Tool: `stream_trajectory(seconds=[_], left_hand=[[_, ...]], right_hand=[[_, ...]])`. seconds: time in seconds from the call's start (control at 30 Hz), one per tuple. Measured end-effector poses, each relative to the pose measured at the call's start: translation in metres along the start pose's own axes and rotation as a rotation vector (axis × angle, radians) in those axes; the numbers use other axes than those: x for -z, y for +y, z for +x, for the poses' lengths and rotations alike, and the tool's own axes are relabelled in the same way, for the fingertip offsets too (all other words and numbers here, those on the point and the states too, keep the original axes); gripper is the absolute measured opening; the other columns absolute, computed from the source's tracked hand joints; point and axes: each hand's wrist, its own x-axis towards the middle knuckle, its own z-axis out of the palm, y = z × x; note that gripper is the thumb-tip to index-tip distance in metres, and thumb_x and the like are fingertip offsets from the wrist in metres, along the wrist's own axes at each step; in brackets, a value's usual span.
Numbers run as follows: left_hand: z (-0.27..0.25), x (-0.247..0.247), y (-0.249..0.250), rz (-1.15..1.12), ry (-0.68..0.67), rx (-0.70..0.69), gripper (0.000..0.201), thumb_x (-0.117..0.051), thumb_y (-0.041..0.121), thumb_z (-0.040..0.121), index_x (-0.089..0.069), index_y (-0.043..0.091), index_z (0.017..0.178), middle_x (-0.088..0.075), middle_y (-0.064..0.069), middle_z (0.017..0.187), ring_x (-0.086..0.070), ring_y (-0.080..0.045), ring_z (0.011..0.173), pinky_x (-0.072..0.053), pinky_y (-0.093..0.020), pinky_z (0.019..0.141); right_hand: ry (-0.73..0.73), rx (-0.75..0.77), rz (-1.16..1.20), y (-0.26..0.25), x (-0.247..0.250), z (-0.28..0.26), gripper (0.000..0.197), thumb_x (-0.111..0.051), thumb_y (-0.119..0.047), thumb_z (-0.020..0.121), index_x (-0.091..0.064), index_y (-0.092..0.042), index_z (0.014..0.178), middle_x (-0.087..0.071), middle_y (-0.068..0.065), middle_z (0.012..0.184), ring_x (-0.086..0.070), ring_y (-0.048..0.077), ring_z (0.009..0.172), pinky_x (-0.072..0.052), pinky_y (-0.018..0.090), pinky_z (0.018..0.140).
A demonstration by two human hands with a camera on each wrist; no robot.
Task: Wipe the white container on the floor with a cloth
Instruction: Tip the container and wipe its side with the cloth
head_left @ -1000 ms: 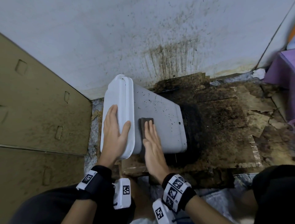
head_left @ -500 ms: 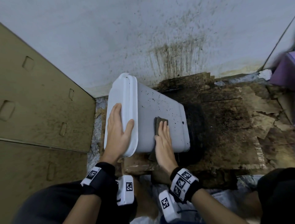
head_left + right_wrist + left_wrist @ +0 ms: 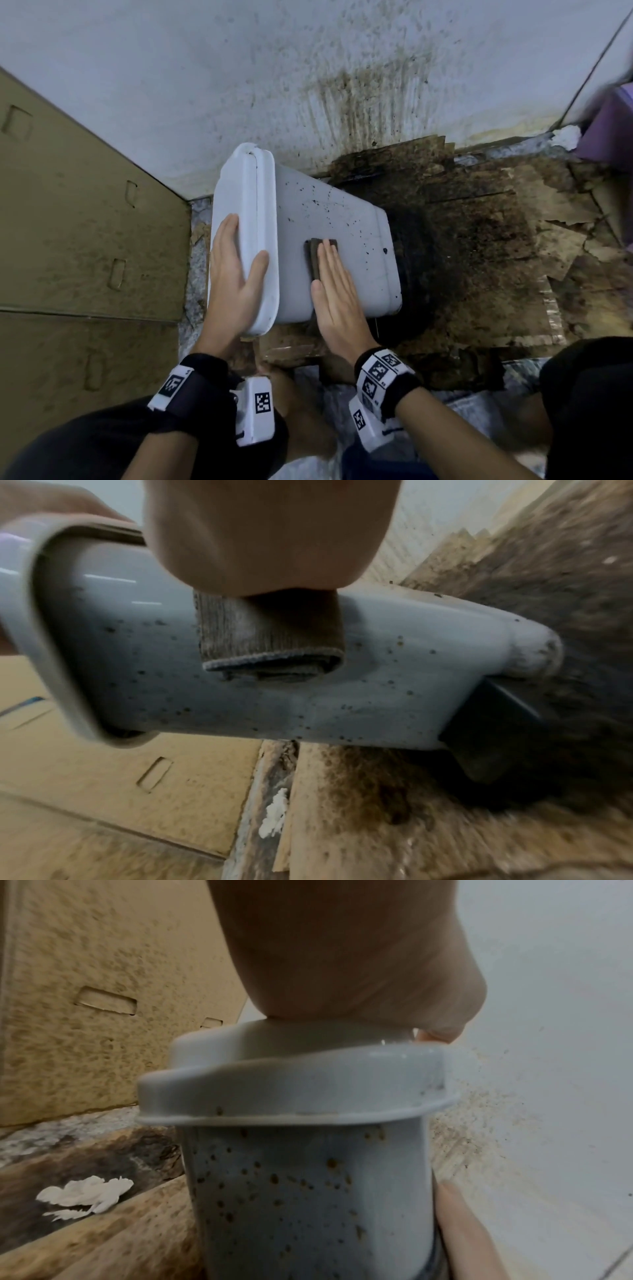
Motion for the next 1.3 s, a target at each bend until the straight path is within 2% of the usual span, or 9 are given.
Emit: stream_trajectory(seconds=[0.2,0.33,0.6,0.8,0.9,1.07,1.13,1.2,1.3], left_hand=[[0.001,0.006,-0.013,-0.073,0.0,0.018,0.081,-0.044,0.059,0.099,-0.019,0.02,0.166,-0.021,0.007,0.17,-0.021,-0.016,0.159,-0.022,-0.053,0.13],[0.002,0.007,-0.019,-0.09,-0.005,0.026,0.08,-0.046,0.057,0.1,-0.02,0.018,0.166,-0.023,0.005,0.169,-0.024,-0.016,0.158,-0.025,-0.053,0.128],[0.007,0.009,-0.037,-0.119,-0.01,0.023,0.076,-0.049,0.059,0.102,-0.021,0.027,0.165,-0.024,0.005,0.17,-0.03,-0.022,0.157,-0.032,-0.061,0.123],[0.006,0.009,-0.039,-0.117,-0.007,0.032,0.074,-0.049,0.061,0.101,-0.022,0.032,0.164,-0.024,0.008,0.169,-0.029,-0.022,0.157,-0.032,-0.061,0.123],[0.006,0.008,-0.038,-0.126,-0.009,0.023,0.075,-0.05,0.058,0.101,-0.023,0.028,0.164,-0.026,0.005,0.169,-0.029,-0.023,0.157,-0.031,-0.061,0.124],[0.008,0.008,-0.038,-0.135,-0.005,0.005,0.074,-0.05,0.057,0.101,-0.025,0.026,0.163,-0.028,0.004,0.168,-0.031,-0.024,0.156,-0.031,-0.061,0.124],[0.007,0.008,-0.037,-0.128,-0.004,0.001,0.073,-0.049,0.056,0.102,-0.024,0.025,0.163,-0.027,0.003,0.168,-0.03,-0.024,0.157,-0.03,-0.06,0.124],[0.007,0.007,-0.034,-0.124,-0.001,-0.001,0.074,-0.049,0.054,0.102,-0.024,0.023,0.163,-0.027,0.003,0.169,-0.03,-0.023,0.157,-0.03,-0.059,0.125],[0.007,0.006,-0.031,-0.129,0.001,-0.008,0.075,-0.049,0.054,0.101,-0.024,0.022,0.163,-0.027,0.004,0.168,-0.03,-0.023,0.157,-0.029,-0.058,0.126]], right_hand=[[0.128,-0.233,0.005,0.081,0.01,0.002,0.06,-0.017,-0.034,0.109,0.001,-0.016,0.163,0.01,-0.008,0.17,0.009,0.002,0.156,-0.004,0.041,0.13],[0.131,-0.32,-0.016,0.083,0.008,0.009,0.062,-0.013,-0.036,0.106,0.007,-0.017,0.161,0.016,-0.008,0.167,0.013,0.007,0.156,0.002,0.037,0.129],[0.019,-0.09,0.021,0.002,-0.015,0.012,0.06,-0.014,-0.039,0.109,0.004,-0.021,0.163,0.013,-0.008,0.171,0.016,0.0,0.155,0.013,0.024,0.125],[-0.011,0.026,-0.051,0.036,0.004,0.008,0.057,-0.018,-0.032,0.111,-0.001,-0.022,0.164,0.007,-0.012,0.172,0.005,0.005,0.158,-0.003,0.036,0.129],[0.054,-0.07,-0.053,0.074,0.011,0.005,0.056,-0.021,-0.029,0.112,-0.003,-0.017,0.164,0.005,-0.007,0.172,0.005,0.007,0.158,-0.003,0.035,0.13],[0.063,-0.44,0.019,0.12,0.027,0.009,0.056,-0.015,-0.03,0.113,0.007,-0.013,0.162,0.018,-0.008,0.166,0.019,0.005,0.152,0.005,0.038,0.129],[0.047,-0.525,0.055,0.116,0.029,0.014,0.057,-0.015,-0.029,0.113,0.009,-0.01,0.161,0.018,-0.002,0.169,0.019,0.01,0.154,0.013,0.031,0.125],[0.07,-0.554,0.084,0.1,0.027,0.017,0.058,-0.016,-0.03,0.113,0.009,-0.011,0.162,0.015,0.0,0.171,0.017,0.012,0.156,0.014,0.026,0.121],[0.087,-0.479,0.098,0.068,0.018,0.012,0.059,-0.02,-0.031,0.113,0.009,-0.013,0.161,0.017,-0.011,0.166,0.018,0.009,0.155,0.011,0.034,0.127]])
